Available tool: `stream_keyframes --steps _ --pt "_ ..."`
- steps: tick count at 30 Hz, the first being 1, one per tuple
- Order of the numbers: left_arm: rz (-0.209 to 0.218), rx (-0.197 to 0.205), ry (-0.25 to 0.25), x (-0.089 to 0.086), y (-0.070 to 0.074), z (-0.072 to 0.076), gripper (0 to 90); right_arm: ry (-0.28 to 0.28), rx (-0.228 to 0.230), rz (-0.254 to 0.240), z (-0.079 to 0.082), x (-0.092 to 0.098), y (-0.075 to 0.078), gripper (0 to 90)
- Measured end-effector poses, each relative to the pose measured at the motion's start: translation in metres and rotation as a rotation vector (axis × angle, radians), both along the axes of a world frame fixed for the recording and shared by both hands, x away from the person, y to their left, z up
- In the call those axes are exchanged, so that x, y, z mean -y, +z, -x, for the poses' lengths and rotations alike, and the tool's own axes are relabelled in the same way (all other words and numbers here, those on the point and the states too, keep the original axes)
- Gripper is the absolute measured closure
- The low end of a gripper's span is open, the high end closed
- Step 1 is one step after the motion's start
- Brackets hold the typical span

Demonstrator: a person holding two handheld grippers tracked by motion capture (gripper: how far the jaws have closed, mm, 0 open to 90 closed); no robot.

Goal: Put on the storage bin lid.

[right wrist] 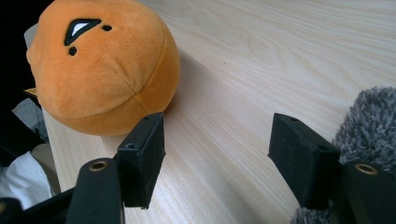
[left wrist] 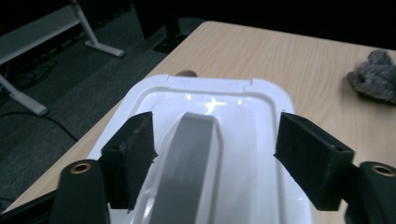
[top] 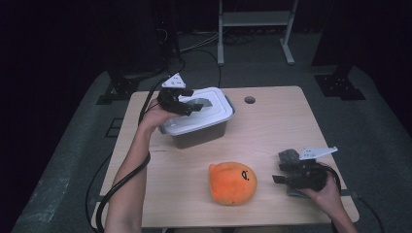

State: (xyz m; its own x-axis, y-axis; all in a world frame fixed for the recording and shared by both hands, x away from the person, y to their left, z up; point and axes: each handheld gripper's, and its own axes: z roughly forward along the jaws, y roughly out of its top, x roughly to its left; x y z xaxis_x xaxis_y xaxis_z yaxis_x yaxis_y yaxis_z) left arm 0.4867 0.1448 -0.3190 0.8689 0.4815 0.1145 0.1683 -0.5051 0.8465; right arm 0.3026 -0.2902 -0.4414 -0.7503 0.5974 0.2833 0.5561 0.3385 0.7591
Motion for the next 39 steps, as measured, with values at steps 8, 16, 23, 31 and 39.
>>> stream_keyframes --steps 8,16,23,31,39 --pt "-0.037 0.005 0.027 -0.006 -0.011 -0.011 40.9 0.011 0.0 0.006 -0.001 -0.001 0.0 34.8" --pt "-0.089 -0.014 0.01 -0.004 -0.018 -0.014 54.0 0.011 0.004 -0.003 0.0 0.0 0.001 34.8" --pt "-0.076 -0.024 0.013 -0.004 -0.019 -0.013 60.2 0.011 0.008 -0.014 0.0 0.001 0.001 34.8" --pt "-0.069 -0.049 -0.036 -0.002 -0.018 -0.009 65.7 0.011 0.007 -0.019 0.0 0.001 0.001 34.8" --pt "-0.072 -0.061 -0.078 0.002 -0.016 -0.004 66.3 0.0 0.007 -0.019 0.0 0.004 0.002 34.7"
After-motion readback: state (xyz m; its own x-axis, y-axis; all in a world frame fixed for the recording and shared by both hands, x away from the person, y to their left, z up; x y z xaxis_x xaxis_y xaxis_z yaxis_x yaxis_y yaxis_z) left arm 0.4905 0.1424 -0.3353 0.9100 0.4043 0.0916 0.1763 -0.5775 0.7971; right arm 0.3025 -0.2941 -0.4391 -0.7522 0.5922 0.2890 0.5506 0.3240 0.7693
